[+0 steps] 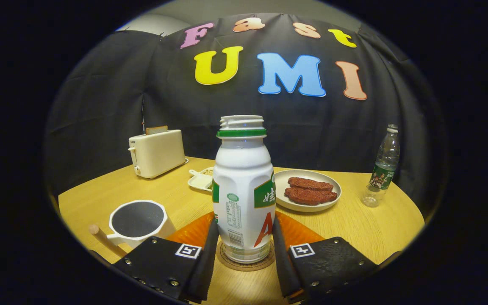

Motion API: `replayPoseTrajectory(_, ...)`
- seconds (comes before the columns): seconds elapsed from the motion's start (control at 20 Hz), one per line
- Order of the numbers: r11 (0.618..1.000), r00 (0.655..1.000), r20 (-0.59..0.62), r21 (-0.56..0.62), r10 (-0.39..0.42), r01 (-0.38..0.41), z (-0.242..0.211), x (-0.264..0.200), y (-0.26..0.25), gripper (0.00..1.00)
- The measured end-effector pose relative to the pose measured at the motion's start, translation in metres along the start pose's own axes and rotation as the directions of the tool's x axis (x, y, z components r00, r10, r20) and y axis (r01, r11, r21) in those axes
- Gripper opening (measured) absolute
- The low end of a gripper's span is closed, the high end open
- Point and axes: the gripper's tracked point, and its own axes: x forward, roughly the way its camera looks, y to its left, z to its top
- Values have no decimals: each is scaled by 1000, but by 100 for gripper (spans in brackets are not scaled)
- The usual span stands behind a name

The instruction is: Take the bottle from table, then pour the juice into the cup, finally place the bottle on the coaster

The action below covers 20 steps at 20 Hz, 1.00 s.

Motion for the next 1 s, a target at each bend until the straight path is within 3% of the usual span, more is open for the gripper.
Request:
replayPoseTrajectory(0.25,999,1000,19,33,0,0,-6,1,-3,62)
replayPoseTrajectory(0.65,999,999,54,52,1,-4,-4,-5,-9,73)
replayPoseTrajectory(0.7,998,998,64,55,6,-10,-1,-8,-8,77)
replayPoseTrajectory(0.8,998,996,89,57,2,-7,6,-13,-8,96)
replayPoseTrajectory(1.0,997,990,138,71,11,-21,21,-30,-7,96)
